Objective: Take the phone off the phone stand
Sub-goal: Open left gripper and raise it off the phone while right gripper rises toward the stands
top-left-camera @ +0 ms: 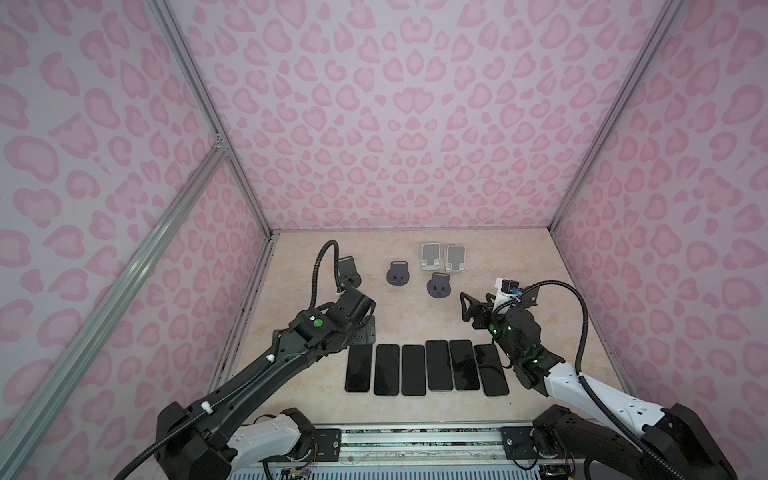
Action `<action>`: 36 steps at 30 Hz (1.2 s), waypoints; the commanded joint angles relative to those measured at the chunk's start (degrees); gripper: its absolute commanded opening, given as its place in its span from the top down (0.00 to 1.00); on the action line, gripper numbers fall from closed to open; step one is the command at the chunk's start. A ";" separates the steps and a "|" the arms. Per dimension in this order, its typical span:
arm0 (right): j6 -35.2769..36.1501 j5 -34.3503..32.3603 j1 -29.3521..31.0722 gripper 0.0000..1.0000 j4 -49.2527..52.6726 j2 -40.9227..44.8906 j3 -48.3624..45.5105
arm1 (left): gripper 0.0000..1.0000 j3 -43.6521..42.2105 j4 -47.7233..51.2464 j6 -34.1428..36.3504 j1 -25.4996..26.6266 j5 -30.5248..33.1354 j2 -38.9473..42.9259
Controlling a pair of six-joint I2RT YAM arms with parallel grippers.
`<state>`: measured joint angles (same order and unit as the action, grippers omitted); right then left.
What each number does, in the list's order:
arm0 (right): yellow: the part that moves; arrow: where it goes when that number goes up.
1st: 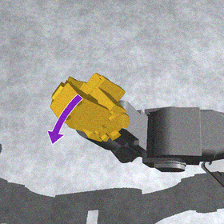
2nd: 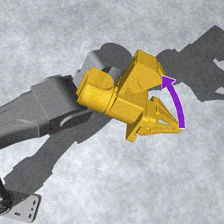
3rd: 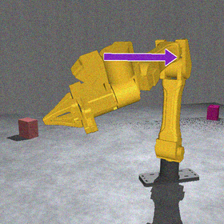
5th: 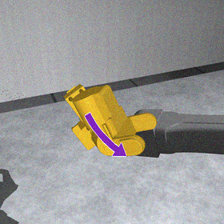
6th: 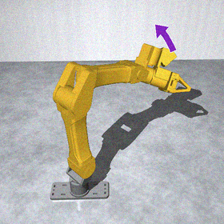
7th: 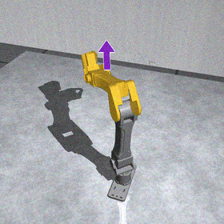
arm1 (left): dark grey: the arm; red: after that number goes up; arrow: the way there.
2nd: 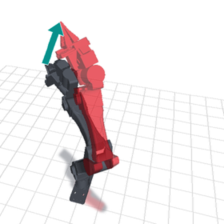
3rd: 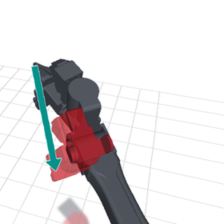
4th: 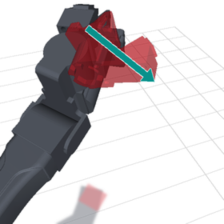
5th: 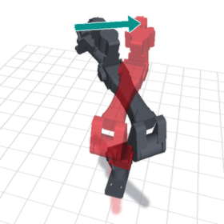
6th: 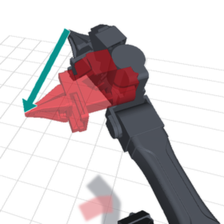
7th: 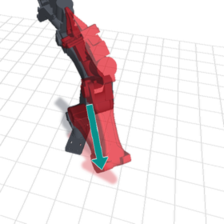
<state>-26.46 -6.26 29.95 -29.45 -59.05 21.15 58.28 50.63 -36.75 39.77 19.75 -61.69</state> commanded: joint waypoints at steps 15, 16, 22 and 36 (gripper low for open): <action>14.24 16.19 -35.61 0.02 33.45 -19.98 28.12 | 0.04 -11.14 -30.27 6.03 -0.01 -12.72 18.15; 15.86 17.46 -36.47 0.02 34.31 -22.18 29.75 | 0.04 -9.64 -29.29 6.78 0.00 -13.01 16.78; 19.49 31.03 -44.56 0.02 33.88 -32.31 36.34 | 0.04 -5.49 -27.56 8.15 0.04 -14.53 11.65; 11.68 38.67 -47.75 0.02 25.39 -41.06 36.51 | 0.04 -3.34 -27.62 9.42 -0.08 -16.55 8.19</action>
<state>-11.77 31.99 -17.74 -0.03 -99.88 58.94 54.63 24.36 -28.01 39.75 3.75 -53.49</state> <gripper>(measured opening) 0.981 0.962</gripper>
